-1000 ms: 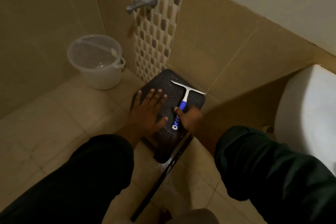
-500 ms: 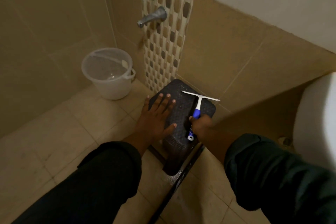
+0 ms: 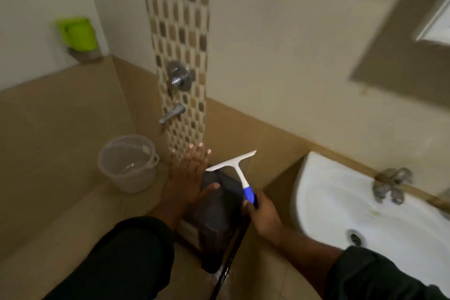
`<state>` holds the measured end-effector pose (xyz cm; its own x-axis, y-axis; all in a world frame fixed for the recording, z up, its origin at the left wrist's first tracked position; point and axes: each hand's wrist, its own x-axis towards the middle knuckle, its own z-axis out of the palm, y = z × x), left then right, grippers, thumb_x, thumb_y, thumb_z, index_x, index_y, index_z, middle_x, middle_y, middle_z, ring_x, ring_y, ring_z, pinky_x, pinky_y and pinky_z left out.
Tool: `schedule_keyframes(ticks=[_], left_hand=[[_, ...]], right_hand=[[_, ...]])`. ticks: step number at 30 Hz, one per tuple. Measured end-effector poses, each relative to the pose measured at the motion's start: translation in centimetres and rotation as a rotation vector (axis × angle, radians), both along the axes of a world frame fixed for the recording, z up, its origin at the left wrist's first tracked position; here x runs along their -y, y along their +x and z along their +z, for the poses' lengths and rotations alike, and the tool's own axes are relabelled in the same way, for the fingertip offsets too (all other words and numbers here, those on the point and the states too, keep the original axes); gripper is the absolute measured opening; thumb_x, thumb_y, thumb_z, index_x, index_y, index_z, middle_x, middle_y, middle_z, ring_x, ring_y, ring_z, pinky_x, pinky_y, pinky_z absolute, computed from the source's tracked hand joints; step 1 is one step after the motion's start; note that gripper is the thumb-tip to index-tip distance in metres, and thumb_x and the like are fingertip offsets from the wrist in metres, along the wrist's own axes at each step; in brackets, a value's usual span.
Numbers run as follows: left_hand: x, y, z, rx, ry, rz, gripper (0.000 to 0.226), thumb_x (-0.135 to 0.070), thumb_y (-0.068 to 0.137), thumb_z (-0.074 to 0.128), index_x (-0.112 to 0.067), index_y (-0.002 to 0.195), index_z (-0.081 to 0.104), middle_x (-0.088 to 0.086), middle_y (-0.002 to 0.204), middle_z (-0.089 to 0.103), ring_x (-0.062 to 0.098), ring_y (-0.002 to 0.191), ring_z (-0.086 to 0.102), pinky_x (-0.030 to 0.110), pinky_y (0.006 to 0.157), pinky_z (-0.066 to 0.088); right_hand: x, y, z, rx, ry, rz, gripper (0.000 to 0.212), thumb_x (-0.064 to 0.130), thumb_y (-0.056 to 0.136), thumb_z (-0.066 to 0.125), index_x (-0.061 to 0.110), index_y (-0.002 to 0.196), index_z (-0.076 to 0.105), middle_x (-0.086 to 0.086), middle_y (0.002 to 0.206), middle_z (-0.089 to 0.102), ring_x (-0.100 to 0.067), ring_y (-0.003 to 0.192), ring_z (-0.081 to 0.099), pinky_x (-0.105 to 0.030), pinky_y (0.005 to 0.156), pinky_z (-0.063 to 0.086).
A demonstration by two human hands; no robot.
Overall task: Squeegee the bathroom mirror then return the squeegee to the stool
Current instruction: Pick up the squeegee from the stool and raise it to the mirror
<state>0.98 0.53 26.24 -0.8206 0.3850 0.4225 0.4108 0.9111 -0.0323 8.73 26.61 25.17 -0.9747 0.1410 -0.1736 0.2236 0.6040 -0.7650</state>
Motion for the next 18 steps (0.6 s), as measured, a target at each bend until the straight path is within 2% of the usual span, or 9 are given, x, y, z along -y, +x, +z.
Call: schedule_keyframes(ticks=[2, 5, 10, 15, 18], left_hand=[[0.0, -0.2, 5.0, -0.023, -0.032, -0.006, 0.094, -0.081, 0.101, 0.025, -0.017, 0.17, 0.032, 0.015, 0.178, 0.024, 0.039, 0.163, 0.028, 0.074, 0.127, 0.01], [-1.1, 0.8, 12.9, -0.088, 0.01, -0.051, 0.093, -0.079, 0.1, 0.031, -0.019, 0.171, 0.029, 0.011, 0.179, 0.02, 0.035, 0.166, 0.019, 0.071, 0.129, 0.008], [-6.5, 1.9, 24.5, -0.125, 0.016, -0.119, 0.091, -0.079, 0.103, 0.015, -0.02, 0.171, 0.028, 0.012, 0.179, 0.021, 0.037, 0.164, 0.023, 0.072, 0.129, 0.01], [-14.4, 3.1, 34.1, -0.272, 0.083, -0.264, 0.091, -0.08, 0.101, 0.025, -0.023, 0.172, 0.024, 0.009, 0.18, 0.018, 0.035, 0.164, 0.022, 0.07, 0.129, 0.009], [-19.1, 4.0, 38.5, -0.346, 0.09, -0.321, 0.092, -0.08, 0.102, 0.018, -0.022, 0.173, 0.022, 0.01, 0.18, 0.016, 0.035, 0.165, 0.019, 0.071, 0.128, 0.01]], right_hand=[[-0.8, 1.9, 5.0, -0.043, 0.001, -0.033, 0.024, 0.019, 0.1, 0.065, 0.036, 0.089, 0.052, 0.007, 0.088, 0.062, -0.012, 0.079, 0.058, -0.026, 0.072, 0.037], [-2.5, 4.5, 13.2, -0.138, -0.022, -0.097, 0.01, 0.027, 0.102, 0.063, 0.032, 0.099, 0.055, 0.009, 0.089, 0.061, -0.008, 0.08, 0.059, -0.016, 0.067, 0.04], [-7.0, 8.3, 25.4, -0.349, -0.015, -0.177, 0.008, 0.021, 0.099, 0.063, 0.026, 0.097, 0.057, 0.005, 0.08, 0.057, -0.003, 0.069, 0.053, -0.018, 0.063, 0.04], [-13.2, 12.9, 34.8, -0.527, 0.013, -0.307, 0.008, 0.023, 0.096, 0.065, 0.025, 0.098, 0.058, 0.005, 0.078, 0.056, -0.005, 0.064, 0.048, -0.019, 0.06, 0.039], [-17.7, 15.6, 38.6, -0.588, 0.027, -0.37, 0.008, 0.025, 0.095, 0.066, 0.029, 0.099, 0.06, 0.005, 0.08, 0.06, -0.005, 0.063, 0.047, -0.021, 0.061, 0.041]])
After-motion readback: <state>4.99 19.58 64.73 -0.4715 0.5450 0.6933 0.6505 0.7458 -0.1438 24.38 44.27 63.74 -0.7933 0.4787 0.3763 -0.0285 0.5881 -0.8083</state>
